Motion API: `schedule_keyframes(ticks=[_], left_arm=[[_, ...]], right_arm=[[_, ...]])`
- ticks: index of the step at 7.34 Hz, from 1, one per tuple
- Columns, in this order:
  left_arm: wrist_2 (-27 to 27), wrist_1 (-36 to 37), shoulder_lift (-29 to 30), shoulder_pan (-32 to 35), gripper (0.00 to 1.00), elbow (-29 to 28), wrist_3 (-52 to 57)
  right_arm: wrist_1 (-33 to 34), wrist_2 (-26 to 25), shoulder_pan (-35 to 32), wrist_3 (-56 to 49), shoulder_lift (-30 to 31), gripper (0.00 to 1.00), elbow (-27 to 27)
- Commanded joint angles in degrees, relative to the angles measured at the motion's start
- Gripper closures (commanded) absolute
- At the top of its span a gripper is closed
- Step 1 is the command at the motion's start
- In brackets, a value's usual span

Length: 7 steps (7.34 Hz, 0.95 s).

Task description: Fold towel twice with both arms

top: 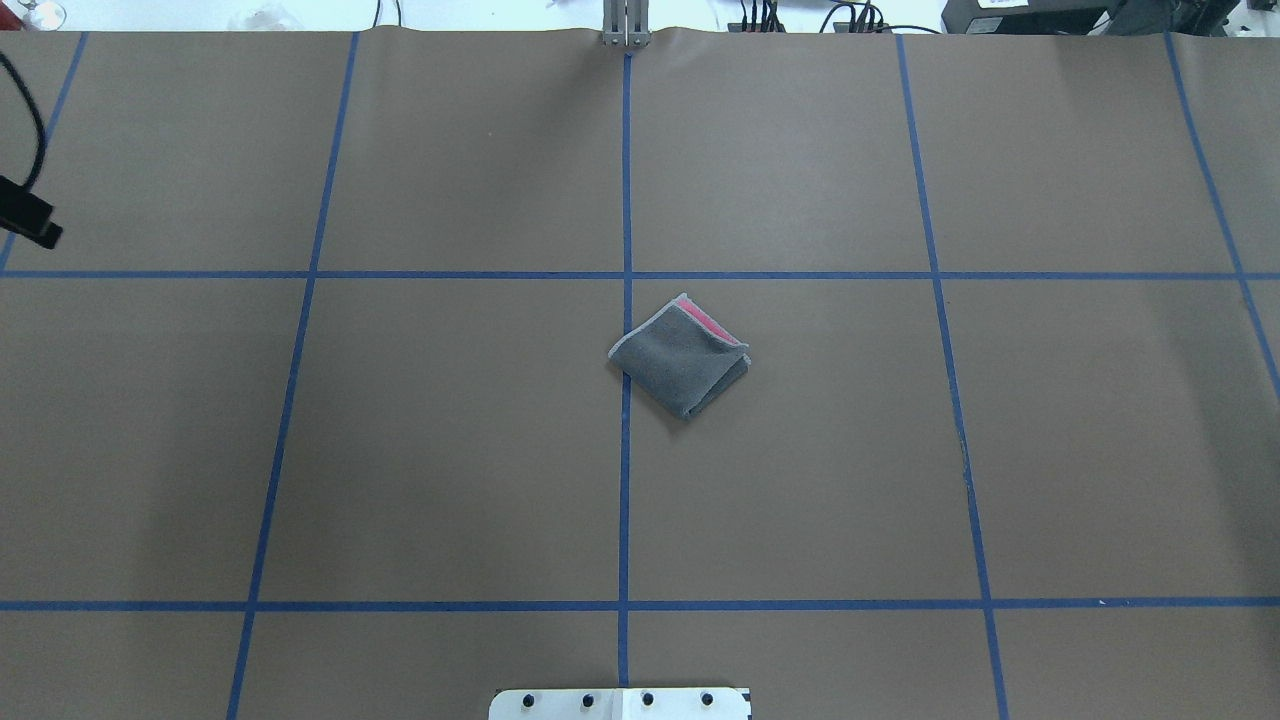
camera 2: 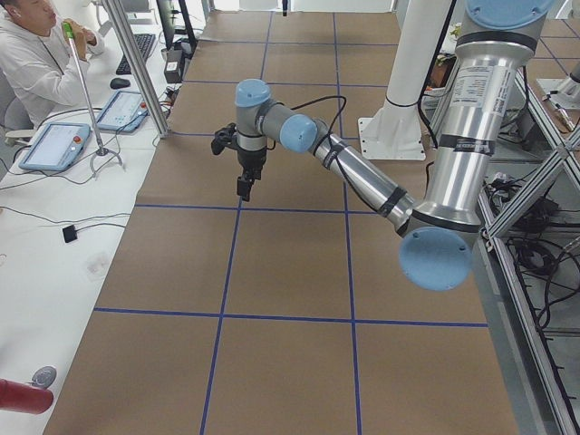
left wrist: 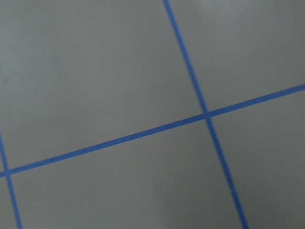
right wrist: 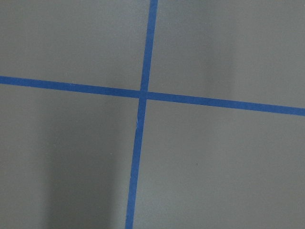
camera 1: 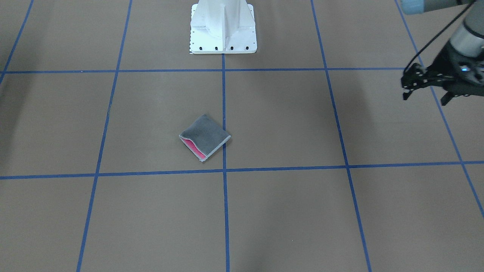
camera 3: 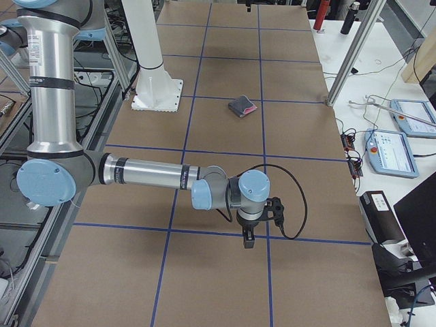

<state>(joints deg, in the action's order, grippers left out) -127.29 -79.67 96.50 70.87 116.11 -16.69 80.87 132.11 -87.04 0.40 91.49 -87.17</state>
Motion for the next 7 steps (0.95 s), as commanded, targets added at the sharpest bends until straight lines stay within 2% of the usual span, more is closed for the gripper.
schedule_keyframes(ticks=[1,3,5,7], left_arm=[[-2.1,0.1,-6.4,3.7,0.00,-2.4,2.0],[-2.3,0.0,-8.2,8.4,0.00,-4.0,11.0],[-2.5,-0.2,-12.6,12.3,0.00,-4.7,17.1],[-3.6,-4.6,-16.9,19.2,0.00,-6.5,23.2]], right_arm=[[0.1,0.1,-0.3,0.0,-0.3,0.00,0.0],[0.1,0.1,-0.3,0.0,-0.3,0.00,-0.1],[0.1,0.2,-0.3,0.0,-0.3,0.00,0.0],[0.1,0.2,-0.4,-0.1,-0.2,0.00,0.0]])
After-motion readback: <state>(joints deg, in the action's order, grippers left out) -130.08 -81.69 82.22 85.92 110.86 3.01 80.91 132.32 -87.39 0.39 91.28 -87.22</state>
